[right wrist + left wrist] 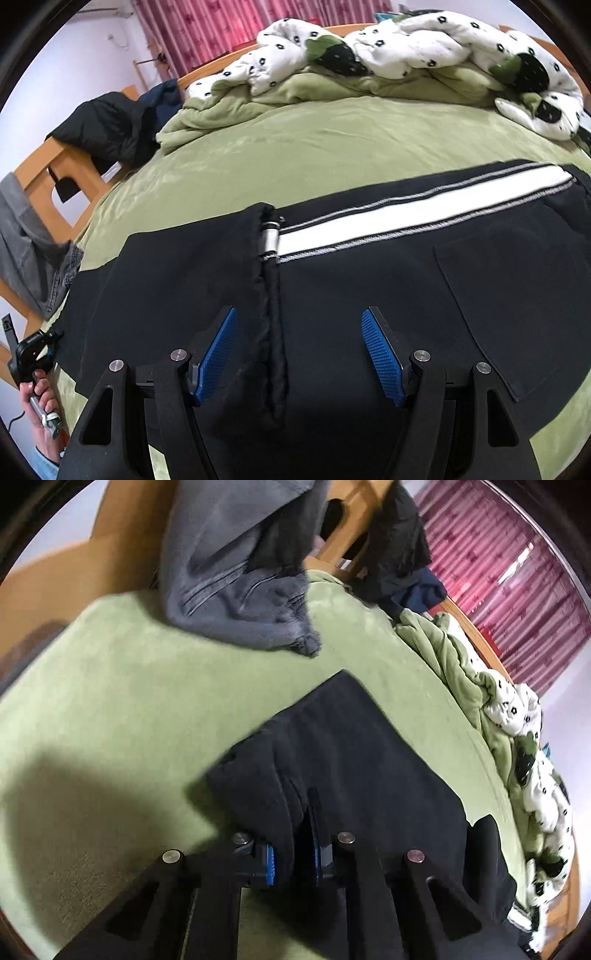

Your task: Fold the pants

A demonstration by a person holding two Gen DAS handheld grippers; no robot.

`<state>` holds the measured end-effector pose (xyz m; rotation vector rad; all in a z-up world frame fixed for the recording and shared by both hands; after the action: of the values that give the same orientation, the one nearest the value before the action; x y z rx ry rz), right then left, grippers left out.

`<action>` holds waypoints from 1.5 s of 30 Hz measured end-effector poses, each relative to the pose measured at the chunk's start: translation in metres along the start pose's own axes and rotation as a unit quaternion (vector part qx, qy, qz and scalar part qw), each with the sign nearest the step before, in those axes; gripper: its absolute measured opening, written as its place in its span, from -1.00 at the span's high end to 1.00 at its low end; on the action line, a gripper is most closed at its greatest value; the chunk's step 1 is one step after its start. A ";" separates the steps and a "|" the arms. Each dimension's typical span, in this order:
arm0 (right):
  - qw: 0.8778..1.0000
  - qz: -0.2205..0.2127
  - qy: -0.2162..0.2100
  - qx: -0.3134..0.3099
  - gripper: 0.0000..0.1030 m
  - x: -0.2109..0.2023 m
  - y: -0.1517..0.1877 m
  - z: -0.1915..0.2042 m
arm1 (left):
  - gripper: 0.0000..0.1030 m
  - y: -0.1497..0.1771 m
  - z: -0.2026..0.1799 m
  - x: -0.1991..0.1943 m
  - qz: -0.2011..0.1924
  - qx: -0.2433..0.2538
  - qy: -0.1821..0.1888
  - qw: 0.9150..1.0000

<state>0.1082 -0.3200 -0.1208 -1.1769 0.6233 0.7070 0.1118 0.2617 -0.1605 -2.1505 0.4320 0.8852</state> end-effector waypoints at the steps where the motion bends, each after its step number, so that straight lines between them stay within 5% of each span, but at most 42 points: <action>1: 1.000 -0.005 -0.003 0.001 -0.34 -0.004 0.000 -0.003 | 0.78 -0.001 -0.010 -0.008 -0.016 0.020 -0.004 1.000; 5: 1.000 -0.025 -0.014 0.008 -0.34 -0.019 0.002 -0.015 | 0.81 0.011 -0.094 -0.050 -0.076 0.150 -0.004 0.986; 10: 0.999 -0.032 -0.014 0.010 -0.34 -0.027 0.003 -0.031 | 0.89 0.070 -0.227 -0.087 -0.083 0.285 0.097 0.950; 15: 0.998 -0.054 -0.001 0.018 -0.34 -0.043 0.005 -0.055 | 0.89 0.167 -0.324 -0.083 -0.013 0.392 0.177 0.903; 17: 0.998 -0.061 0.006 0.026 -0.34 -0.049 0.005 -0.067 | 0.88 0.218 -0.346 -0.067 0.022 0.440 0.171 0.881; 22: 0.995 -0.069 -0.004 0.069 -0.34 -0.057 0.007 -0.102 | 0.61 0.291 -0.339 -0.022 0.095 0.478 0.111 0.866; 24: 0.994 -0.063 -0.018 0.082 -0.34 -0.054 0.009 -0.108 | 0.49 0.290 -0.328 -0.027 0.094 0.470 0.130 0.868; 27: 0.995 -0.057 -0.041 0.076 -0.34 -0.049 0.009 -0.103 | -0.40 0.263 -0.306 -0.043 0.102 0.431 0.165 0.881; 28: 0.995 -0.054 -0.053 0.068 -0.34 -0.046 0.008 -0.096 | -0.46 0.255 -0.300 -0.046 0.091 0.417 0.172 0.888; 31: 0.994 -0.041 -0.089 0.049 -0.34 -0.034 0.006 -0.071 | -0.46 0.225 -0.268 -0.066 0.059 0.397 0.173 0.899; 35: 0.990 -0.002 -0.134 0.039 -0.34 -0.004 0.002 -0.033 | -0.46 0.195 -0.214 -0.082 0.004 0.400 0.096 0.912; 40: 0.989 0.054 -0.133 0.037 -0.26 0.042 0.005 0.003 | -0.46 0.183 -0.160 -0.070 0.031 0.402 0.047 0.914; 45: 0.993 0.072 -0.093 0.031 0.08 0.068 0.011 0.019 | -0.46 0.176 -0.151 -0.050 0.024 0.369 0.076 0.926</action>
<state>0.1447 -0.2876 -0.1735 -1.0020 0.5727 0.9017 0.0494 0.0336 -0.1449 -1.5094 0.7603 0.4649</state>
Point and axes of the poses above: each gripper's, at about its wrist camera, not at the fingertips, and x roughly the way its jaws point, z to its left, y to its underside, the point moved 2 cm from there along x, roughly the way its jaws point, and after that the axes turned 2 degrees about z, right-handed, at the moved point
